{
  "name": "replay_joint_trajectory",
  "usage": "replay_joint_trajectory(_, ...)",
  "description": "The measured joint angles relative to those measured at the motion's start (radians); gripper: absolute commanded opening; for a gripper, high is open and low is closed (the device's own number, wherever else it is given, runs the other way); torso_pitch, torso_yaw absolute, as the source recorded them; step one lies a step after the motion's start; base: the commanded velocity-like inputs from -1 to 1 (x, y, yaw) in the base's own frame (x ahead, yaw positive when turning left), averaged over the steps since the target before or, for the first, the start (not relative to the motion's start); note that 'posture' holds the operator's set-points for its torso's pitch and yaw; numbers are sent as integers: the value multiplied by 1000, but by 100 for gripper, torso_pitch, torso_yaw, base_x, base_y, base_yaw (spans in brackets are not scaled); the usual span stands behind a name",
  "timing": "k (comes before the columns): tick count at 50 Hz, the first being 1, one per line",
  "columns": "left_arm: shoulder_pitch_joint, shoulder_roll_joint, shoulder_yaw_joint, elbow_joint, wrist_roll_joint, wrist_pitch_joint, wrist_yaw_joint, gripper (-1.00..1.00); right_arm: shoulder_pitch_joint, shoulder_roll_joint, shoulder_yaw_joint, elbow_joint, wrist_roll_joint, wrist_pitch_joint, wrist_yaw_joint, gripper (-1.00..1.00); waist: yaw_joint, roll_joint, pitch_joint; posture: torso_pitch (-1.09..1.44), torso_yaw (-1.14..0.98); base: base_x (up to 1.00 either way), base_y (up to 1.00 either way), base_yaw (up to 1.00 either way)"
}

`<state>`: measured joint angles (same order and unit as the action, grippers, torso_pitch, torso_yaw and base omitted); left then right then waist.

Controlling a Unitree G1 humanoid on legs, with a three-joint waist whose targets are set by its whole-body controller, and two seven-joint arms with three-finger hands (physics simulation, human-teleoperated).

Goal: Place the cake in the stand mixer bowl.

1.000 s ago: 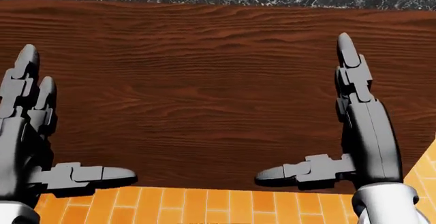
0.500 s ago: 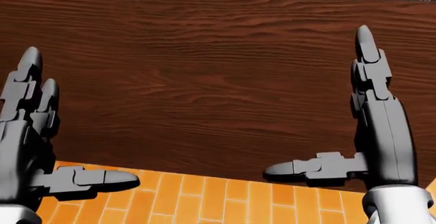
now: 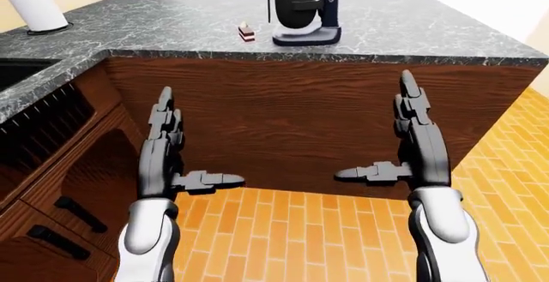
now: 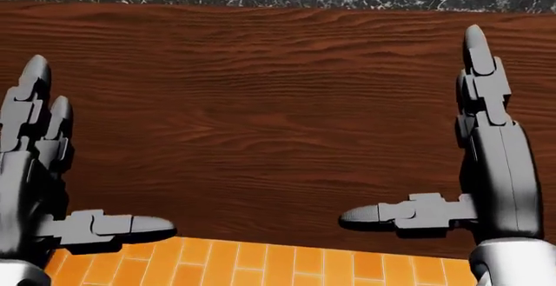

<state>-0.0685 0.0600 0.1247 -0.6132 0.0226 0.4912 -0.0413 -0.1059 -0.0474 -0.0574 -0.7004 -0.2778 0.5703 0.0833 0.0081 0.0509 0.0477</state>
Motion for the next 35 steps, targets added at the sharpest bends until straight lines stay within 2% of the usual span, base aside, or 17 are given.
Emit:
replay_joint_trajectory(2, 9, -1, 7, 6, 4, 4, 5, 100, 6, 1, 8, 12, 5, 1, 6, 100, 3, 6, 1, 0, 0, 26, 0, 0)
replay_joint_trajectory(4, 7, 0, 6, 8, 5, 9, 5, 100, 8, 1, 4, 14, 7, 6, 8, 100, 4, -1, -5, 0, 0, 27, 0, 0)
replay_joint_trajectory(8, -2, 2, 4, -5, 3, 4, 3, 100, 1, -1, -4, 0, 4, 4, 2, 100, 10, -47, -4, 0, 0, 26, 0, 0)
replay_joint_trajectory(11, -7, 2, 3, -7, 2, -1, 3, 100, -3, -3, -4, -6, 4, -4, 1, 100, 12, -102, -15, 0, 0, 26, 0, 0)
replay_joint_trajectory(12, -6, -7, -4, -3, 2, -1, 2, 100, -1, -9, -10, -2, 4, -6, 0, 100, 3, -88, -9, 0, 0, 27, 0, 0)
replay_joint_trajectory(13, 0, -8, -12, 2, 0, 1, 0, 100, 3, -8, -16, 6, 3, -4, -1, 100, -3, -84, -4, 0, 0, 26, 0, 0)
replay_joint_trajectory(15, 4, -8, -21, 11, -5, 12, -7, 100, 13, -7, -24, 14, -1, 8, -4, 100, -11, -95, -2, 0, 0, 26, 0, 0)
replay_joint_trajectory(17, 2, -6, -16, 10, -6, 16, -8, 100, 10, -7, -22, 10, -3, 17, -5, 100, -13, -85, -4, 0, 0, 27, 0, 0)
replay_joint_trajectory(22, -1, -5, -8, -11, -3, 1, -4, 100, 5, -7, -15, -12, -3, 6, -4, 100, -20, -23, 2, 0, 0, 26, 0, 0)
replay_joint_trajectory(24, -2, -5, -10, -14, -3, -3, -4, 100, 3, -7, -16, -11, -3, 3, -4, 100, -23, 17, -7, 0, 0, 27, 0, 0)
replay_joint_trajectory(25, -2, 0, -6, -13, -3, -4, -3, 100, 1, -1, -12, -8, -2, 1, -4, 100, -14, 18, -10, 0, 0, 26, 0, 0)
replay_joint_trajectory(26, -1, 2, 0, -7, -2, -3, -2, 100, 6, 2, -4, -2, 0, 2, -2, 100, -5, 8, -4, 0, 0, 27, 0, 0)
replay_joint_trajectory(29, 12, -1, 11, 11, 2, 9, 3, 100, 14, 2, 7, 12, 7, 12, 7, 100, 7, 8, -5, 0, 0, 26, 0, 0)
replay_joint_trajectory(32, 5, 0, 9, 0, 1, 10, 4, 100, 9, 1, -4, 2, 6, 10, 3, 100, 9, -21, -10, 0, 0, 26, 0, 0)
replay_joint_trajectory(35, 1, 1, 5, -13, 0, 1, 3, 100, 5, 0, -7, -14, 5, 0, -2, 100, 16, -59, -8, 0, 0, 27, 0, 0)
